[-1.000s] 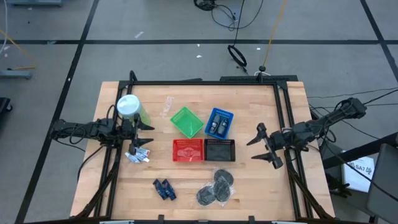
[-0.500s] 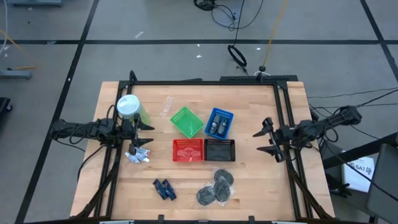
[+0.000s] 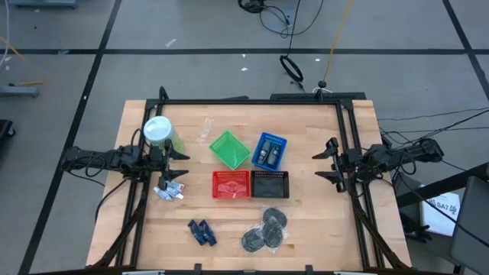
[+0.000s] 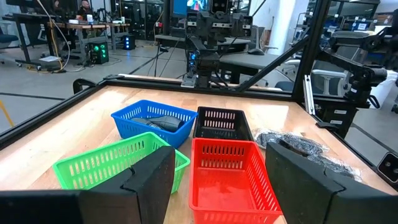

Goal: Pick & Place Travel size toiletries
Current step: Put the bottom right hairbrush into the black bin

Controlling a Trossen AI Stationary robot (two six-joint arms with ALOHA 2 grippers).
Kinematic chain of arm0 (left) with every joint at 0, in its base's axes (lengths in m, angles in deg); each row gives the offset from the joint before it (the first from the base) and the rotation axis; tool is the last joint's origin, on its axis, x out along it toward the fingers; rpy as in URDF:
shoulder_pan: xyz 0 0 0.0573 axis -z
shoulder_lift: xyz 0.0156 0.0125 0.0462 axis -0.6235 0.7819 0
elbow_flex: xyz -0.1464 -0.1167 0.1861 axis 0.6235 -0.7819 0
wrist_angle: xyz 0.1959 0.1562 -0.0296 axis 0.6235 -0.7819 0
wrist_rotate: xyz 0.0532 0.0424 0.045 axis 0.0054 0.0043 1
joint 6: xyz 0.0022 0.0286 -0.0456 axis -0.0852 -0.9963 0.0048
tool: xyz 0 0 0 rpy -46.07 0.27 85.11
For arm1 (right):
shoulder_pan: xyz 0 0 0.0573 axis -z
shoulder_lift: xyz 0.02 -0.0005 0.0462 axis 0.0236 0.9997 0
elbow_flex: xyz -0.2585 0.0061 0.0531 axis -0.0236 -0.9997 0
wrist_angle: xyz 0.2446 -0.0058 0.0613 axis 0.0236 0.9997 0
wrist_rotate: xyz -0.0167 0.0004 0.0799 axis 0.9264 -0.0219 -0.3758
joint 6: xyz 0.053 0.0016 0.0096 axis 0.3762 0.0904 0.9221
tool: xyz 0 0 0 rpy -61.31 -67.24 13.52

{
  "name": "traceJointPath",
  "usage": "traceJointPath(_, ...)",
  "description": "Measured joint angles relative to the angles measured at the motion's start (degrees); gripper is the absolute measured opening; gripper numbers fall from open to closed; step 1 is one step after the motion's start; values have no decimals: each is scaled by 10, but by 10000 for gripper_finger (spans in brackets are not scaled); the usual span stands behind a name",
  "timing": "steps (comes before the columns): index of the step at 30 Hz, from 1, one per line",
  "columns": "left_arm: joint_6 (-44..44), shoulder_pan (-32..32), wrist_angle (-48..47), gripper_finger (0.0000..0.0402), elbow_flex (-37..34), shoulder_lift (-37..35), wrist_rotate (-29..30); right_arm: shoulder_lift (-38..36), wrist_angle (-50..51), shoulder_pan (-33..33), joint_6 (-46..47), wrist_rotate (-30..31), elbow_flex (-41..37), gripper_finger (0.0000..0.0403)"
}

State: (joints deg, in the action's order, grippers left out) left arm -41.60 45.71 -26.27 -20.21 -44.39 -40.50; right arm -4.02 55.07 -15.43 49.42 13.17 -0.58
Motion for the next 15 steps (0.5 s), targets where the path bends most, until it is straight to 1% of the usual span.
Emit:
traceJointPath(4,0,0,0,248,0,0,0,-32,33,16,0,0,0,236)
traceJointPath(10,0,0,0,248,0,0,0,-73,68,25,3,0,0,210)
traceJointPath(15,0,0,0,248,0,0,0,-73,73,25,-5,2,0,195)
